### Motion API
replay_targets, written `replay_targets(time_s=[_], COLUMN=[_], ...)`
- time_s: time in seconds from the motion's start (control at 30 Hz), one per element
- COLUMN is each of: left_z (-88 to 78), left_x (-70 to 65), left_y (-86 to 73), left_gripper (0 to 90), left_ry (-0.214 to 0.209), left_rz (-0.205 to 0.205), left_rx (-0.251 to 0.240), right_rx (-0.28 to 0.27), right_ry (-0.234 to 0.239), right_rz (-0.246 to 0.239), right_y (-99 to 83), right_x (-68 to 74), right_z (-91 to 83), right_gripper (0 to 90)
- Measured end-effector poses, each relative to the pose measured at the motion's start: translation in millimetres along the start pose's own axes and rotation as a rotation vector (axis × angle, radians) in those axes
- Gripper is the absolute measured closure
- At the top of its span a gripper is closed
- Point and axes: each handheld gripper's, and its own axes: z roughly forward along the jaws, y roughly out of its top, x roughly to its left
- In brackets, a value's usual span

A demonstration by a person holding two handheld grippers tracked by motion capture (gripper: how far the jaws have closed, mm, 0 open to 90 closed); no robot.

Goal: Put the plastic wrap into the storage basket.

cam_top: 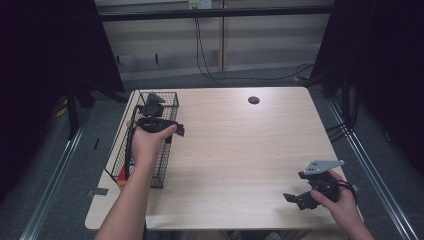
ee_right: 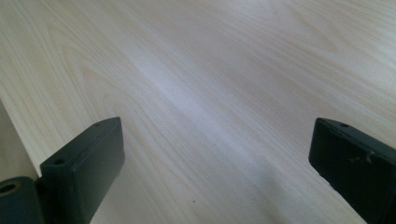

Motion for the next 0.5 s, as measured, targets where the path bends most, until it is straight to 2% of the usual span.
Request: replay_targets(time_s=[0.37, 0.5], left_z=[4.8, 7.4], left_x=[-16.4, -22.8], left_y=[-1.6, -2.6], left_gripper=[9.8, 9.9], left_ry=[-0.044, -0.048], left_rz=[0.042, 0.074], left_rx=[-0.012, -0.02], right_rx=[0.002, 0.003], right_ry=[0.003, 0.004], right_rz=[0.001, 0.001], right_y=[0.0, 0.1], right_x=[0.2, 0.6], right_z=[0.1, 0.4], right_gripper=[3.1, 3.1])
